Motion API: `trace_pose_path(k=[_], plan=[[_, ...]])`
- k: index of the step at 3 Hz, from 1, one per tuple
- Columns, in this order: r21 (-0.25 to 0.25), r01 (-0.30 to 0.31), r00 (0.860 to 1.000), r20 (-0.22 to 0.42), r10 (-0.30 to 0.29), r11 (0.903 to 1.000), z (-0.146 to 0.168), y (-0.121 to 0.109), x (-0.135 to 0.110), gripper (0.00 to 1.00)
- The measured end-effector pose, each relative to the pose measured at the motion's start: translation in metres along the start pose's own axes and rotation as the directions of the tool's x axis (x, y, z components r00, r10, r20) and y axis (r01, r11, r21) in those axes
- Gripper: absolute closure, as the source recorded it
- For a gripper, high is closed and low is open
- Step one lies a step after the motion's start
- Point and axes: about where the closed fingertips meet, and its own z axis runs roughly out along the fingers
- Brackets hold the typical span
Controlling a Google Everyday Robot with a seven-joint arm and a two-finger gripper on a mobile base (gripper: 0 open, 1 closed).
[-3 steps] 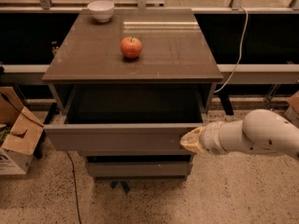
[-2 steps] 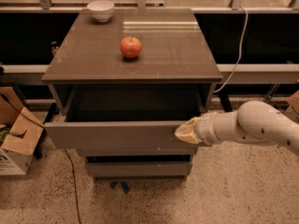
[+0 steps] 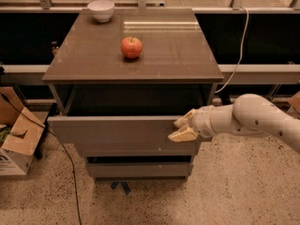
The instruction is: Close top drawer
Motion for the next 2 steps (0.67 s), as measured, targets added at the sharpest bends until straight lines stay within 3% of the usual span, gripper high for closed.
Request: trace_pose_path(k=[1,2], plan=[[-0.003,0.002,1.0,0.009,-0.002,1.0,0.0055,-0.0068,-0.0045,0.0],[-0.009,0.002,1.0,0.025,-0.002,1.0,0.014,-0.0159,-0.0118,0.0]])
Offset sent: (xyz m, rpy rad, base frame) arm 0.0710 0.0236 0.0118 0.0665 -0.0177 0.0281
